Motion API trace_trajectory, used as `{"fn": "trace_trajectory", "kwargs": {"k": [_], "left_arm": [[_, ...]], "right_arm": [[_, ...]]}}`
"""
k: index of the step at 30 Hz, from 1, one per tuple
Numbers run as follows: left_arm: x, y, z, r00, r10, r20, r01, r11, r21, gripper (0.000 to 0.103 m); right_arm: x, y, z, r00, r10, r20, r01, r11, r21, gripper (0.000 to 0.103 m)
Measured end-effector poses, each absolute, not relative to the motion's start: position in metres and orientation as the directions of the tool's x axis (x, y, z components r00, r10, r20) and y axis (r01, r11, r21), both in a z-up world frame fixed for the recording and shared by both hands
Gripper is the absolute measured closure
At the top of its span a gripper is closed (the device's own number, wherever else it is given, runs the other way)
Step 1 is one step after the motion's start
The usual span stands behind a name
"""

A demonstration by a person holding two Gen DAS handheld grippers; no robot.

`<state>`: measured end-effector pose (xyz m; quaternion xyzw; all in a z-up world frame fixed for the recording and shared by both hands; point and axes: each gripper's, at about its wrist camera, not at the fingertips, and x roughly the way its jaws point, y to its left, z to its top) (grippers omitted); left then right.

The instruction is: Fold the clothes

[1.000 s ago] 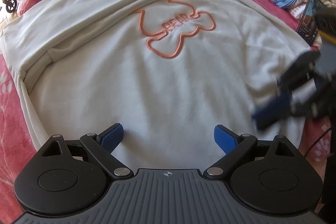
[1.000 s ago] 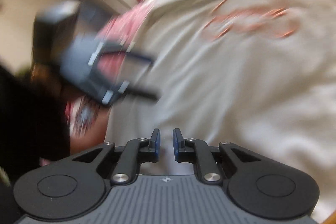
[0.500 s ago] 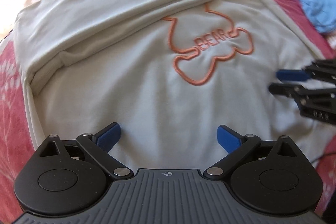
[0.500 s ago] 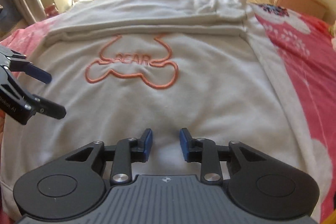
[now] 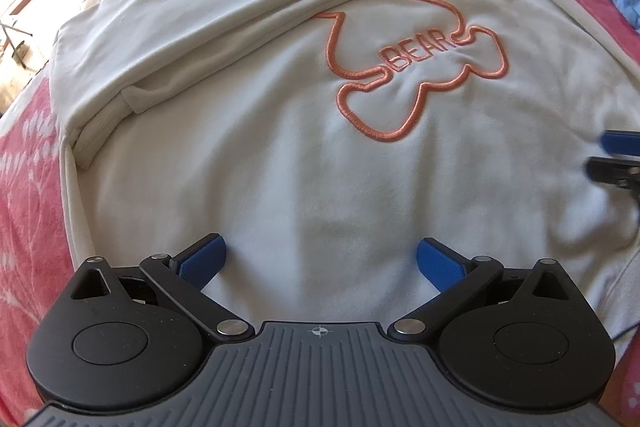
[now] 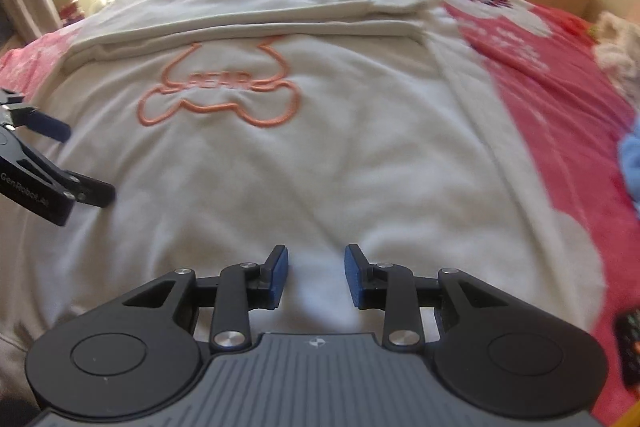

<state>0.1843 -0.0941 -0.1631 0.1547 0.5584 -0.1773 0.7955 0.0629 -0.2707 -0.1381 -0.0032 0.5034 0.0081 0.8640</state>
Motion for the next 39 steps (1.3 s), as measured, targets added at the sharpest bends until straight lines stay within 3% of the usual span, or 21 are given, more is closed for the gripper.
{"fn": "trace_trajectory", "kwargs": {"k": [10,18,21,23,30,37,39], "left_arm": [[0.189,-0.095,-0.163,0.306,-0.084,-0.948,0.428,0.902,0.059,0.0],[0.195,-0.095,-0.164,0.296,-0.07,-0.952,0.419,0.906,0.064,0.0],[0.198,-0.096,-0.165,0.291,-0.063,-0.955,0.419,0.905,0.068,0.0],[0.199,-0.095,-0.166,0.29,-0.066,-0.955,0.422,0.904,0.066,0.0],[0.209,-0.095,-0.168,0.263,-0.062,-0.963,0.442,0.895,0.063,0.0],[0.216,-0.094,-0.171,0.248,-0.061,-0.967,0.453,0.89,0.06,0.0],[0.216,-0.092,-0.172,0.258,-0.071,-0.964,0.459,0.887,0.058,0.0]], "right_arm": [[0.042,-0.311,-0.133,0.468,-0.025,-0.883,0.204,0.976,0.081,0.065],[0.054,-0.301,-0.126,0.518,-0.026,-0.855,0.154,0.986,0.063,0.06],[0.06,-0.291,-0.128,0.534,-0.025,-0.845,0.109,0.993,0.04,0.05],[0.064,-0.282,-0.13,0.547,-0.023,-0.837,0.066,0.998,0.016,0.037],[0.08,-0.266,-0.136,0.558,-0.006,-0.83,-0.018,1.0,-0.02,0.028],[0.088,-0.267,-0.157,0.529,0.001,-0.848,-0.022,1.0,-0.012,0.003],[0.088,-0.267,-0.16,0.529,0.009,-0.849,-0.019,1.0,-0.002,0.0]]}}
